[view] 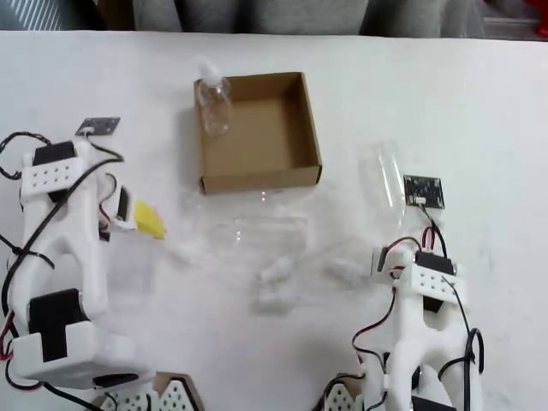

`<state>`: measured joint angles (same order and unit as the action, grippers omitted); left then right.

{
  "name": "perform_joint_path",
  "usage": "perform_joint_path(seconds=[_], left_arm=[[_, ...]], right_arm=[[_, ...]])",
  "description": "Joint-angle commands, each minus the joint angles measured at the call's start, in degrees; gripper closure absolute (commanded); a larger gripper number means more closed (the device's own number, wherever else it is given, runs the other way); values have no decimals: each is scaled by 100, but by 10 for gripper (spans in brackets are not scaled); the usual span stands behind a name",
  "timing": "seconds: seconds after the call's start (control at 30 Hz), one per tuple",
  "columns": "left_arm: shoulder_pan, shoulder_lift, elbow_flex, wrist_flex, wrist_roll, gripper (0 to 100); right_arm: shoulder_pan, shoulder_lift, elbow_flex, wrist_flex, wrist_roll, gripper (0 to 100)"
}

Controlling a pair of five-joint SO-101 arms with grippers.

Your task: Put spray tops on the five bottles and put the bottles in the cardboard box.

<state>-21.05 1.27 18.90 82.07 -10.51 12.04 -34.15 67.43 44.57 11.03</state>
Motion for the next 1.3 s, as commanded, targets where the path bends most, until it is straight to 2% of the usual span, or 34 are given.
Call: perform_joint_path(seconds=[0.0, 0.3, 0.47, 0.53, 0.67, 0.9, 1.27], left_arm=[[40, -48, 149, -440, 18, 650], [382, -66, -26, -404, 70, 651], [804, -40, -26, -343, 26, 714], [892, -40, -26, -343, 62, 707], [857, -31, -176, -334, 18, 675], [796, -22, -202, -325, -404, 675], [673, -22, -273, -290, -519, 670]], right_arm=[[-31, -92, -26, -75, 70, 698], [-31, -92, -26, -110, 70, 698], [-31, -92, 53, -251, 70, 698], [-31, -92, 62, -268, 70, 698], [-31, -92, 62, -268, 70, 698], [-31, -92, 62, -268, 70, 698], [-31, -92, 62, -268, 70, 698]])
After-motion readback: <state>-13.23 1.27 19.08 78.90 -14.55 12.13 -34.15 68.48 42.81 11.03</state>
